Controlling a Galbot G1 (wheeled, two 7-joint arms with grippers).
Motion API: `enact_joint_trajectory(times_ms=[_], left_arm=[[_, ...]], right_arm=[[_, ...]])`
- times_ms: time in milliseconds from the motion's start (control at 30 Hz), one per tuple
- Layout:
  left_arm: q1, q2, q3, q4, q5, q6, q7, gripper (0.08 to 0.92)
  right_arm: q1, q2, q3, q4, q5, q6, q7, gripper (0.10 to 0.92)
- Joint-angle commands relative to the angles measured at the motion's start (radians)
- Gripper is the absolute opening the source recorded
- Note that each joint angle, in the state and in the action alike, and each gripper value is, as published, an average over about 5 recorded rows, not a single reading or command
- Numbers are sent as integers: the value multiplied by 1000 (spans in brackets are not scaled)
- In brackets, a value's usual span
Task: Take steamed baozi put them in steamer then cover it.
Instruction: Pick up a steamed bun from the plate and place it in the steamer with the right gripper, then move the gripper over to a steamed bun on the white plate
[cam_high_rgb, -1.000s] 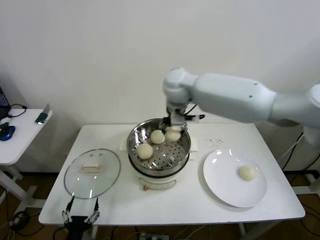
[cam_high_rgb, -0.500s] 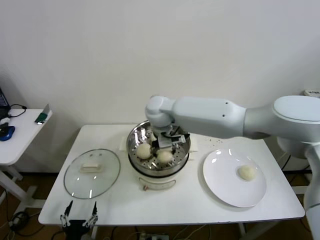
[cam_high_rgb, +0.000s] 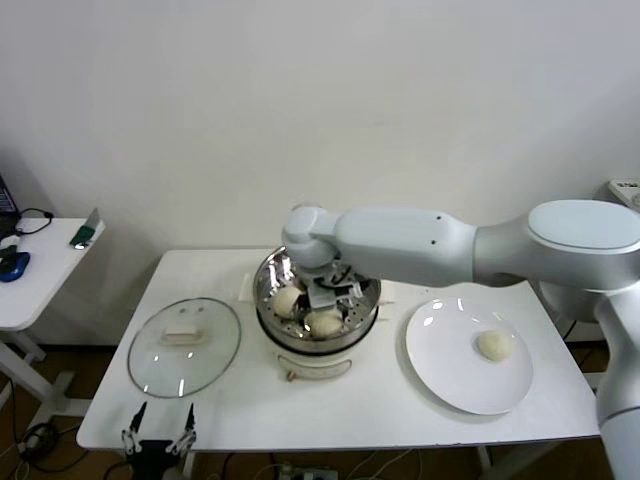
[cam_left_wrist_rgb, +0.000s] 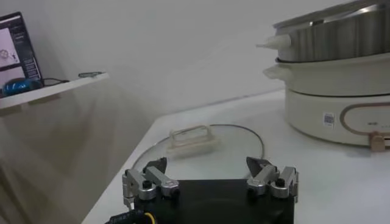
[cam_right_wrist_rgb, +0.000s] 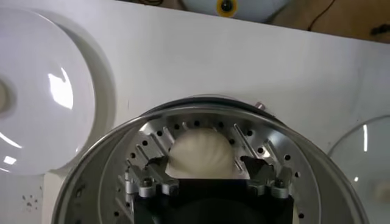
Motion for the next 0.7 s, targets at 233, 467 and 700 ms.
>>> enact_joint_trajectory(times_ms=[233, 467, 700], left_arm=[[26, 0, 3, -14, 14, -14, 1, 823], [23, -5, 13, -20, 27, -12, 0, 823], [18, -6, 23, -26, 41, -10, 1, 823]], right_arm=[[69, -61, 76, -29, 0, 20, 6, 823], [177, -247, 52, -30, 107, -27, 6, 823], [259, -493, -149, -35, 392, -365, 165, 823]])
